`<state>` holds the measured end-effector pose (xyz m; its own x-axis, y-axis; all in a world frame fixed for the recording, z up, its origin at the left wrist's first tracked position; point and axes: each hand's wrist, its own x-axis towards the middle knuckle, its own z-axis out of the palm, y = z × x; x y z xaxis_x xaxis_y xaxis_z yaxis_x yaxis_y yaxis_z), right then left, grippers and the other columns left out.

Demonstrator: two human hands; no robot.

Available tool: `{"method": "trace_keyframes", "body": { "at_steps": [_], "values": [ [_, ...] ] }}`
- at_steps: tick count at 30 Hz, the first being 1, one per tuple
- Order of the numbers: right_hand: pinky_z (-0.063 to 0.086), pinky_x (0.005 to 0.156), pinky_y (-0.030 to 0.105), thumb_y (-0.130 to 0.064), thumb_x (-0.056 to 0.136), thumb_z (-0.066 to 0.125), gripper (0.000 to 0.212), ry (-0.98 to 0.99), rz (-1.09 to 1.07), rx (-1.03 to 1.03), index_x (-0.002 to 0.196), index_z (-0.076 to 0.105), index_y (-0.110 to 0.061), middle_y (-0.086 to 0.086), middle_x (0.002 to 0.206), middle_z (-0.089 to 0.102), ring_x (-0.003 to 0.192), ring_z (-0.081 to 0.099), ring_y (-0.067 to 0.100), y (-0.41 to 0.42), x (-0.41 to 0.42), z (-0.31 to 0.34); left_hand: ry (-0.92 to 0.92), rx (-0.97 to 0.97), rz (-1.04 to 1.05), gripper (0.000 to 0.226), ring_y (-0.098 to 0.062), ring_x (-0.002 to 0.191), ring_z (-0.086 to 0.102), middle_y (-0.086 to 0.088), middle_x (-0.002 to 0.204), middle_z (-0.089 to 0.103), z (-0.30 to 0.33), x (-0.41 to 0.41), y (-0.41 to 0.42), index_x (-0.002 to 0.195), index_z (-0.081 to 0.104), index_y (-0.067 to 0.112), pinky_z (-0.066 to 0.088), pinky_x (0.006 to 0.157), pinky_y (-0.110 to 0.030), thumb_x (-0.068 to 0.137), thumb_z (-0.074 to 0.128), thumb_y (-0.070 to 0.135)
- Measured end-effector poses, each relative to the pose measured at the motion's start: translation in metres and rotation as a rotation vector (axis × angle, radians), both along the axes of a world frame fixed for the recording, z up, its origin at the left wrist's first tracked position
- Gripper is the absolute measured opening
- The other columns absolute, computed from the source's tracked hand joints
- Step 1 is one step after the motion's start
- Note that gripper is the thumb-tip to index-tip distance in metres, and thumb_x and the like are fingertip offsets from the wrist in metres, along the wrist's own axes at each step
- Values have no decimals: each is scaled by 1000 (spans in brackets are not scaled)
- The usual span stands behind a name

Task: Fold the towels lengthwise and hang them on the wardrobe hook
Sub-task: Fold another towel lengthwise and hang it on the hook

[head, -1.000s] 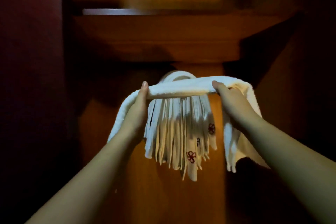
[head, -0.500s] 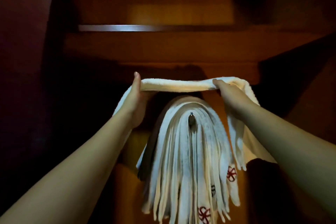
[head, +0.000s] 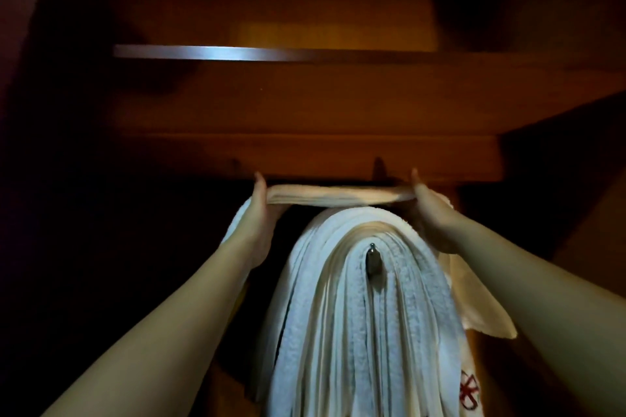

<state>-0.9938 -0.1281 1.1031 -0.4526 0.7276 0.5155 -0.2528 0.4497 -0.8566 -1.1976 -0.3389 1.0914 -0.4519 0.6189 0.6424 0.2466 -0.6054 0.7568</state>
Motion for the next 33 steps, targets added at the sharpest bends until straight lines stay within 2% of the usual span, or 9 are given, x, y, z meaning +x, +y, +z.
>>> {"method": "trace_keyframes", "body": {
  "at_steps": [5,8,12,17,21,26,29,31,33],
  "values": [
    [42,99,70,-104,43,51,112,29,1,-25,118,72,-24,15,135,61,122,59,37,28,-12,9,-44,42,34,92,-15,129,53,-4,135,62,4,-11,8,139,55,15,30,115,-37,86,18,80],
    [51,97,56,-96,55,53,95,24,-9,-33,108,77,-20,15,117,71,106,68,33,9,-16,19,-55,4,43,107,-18,138,44,-6,148,51,12,-15,10,148,44,16,21,121,-45,74,23,90],
    [55,78,41,-79,84,40,69,1,-37,-10,90,73,-18,14,93,72,84,69,30,-30,-8,14,-103,-78,36,98,-17,145,34,-6,157,38,9,-27,20,153,35,17,16,123,-42,85,14,85],
    [49,67,36,-66,98,24,61,26,86,-100,107,63,-19,11,88,68,79,64,25,-12,-8,-4,-230,-69,-28,94,-18,144,35,-4,153,42,-31,-36,23,151,39,18,19,115,-29,88,12,82],
    [48,96,47,-82,88,19,83,94,203,-303,113,66,-18,20,111,70,104,66,33,14,2,-28,-378,22,-141,117,-26,135,49,-12,143,55,-69,-54,19,142,53,17,21,121,-46,62,35,100],
    [35,114,47,-71,92,28,74,128,88,-422,122,66,-16,21,103,73,116,61,35,52,11,-47,-561,94,-193,105,-31,128,55,-22,131,62,-97,-68,10,134,57,4,31,117,-42,79,31,89],
    [34,115,43,-51,94,40,61,101,11,-467,132,60,-7,19,109,71,117,60,33,77,14,-61,-666,66,17,67,-28,112,60,-18,118,65,-103,-71,6,125,60,6,40,106,-35,97,37,63],
    [44,106,40,-43,99,39,50,88,-10,-521,113,64,-2,19,109,67,104,63,32,55,18,-70,-737,63,72,44,-24,89,62,-13,106,66,-106,-73,3,116,64,11,48,86,-32,100,42,46],
    [53,75,32,-36,103,36,44,101,6,-569,86,60,-4,15,83,64,77,59,27,38,20,-87,-792,46,92,41,-24,87,64,-12,112,70,-117,-75,4,121,66,10,51,83,-31,98,47,39]
  ]
}}
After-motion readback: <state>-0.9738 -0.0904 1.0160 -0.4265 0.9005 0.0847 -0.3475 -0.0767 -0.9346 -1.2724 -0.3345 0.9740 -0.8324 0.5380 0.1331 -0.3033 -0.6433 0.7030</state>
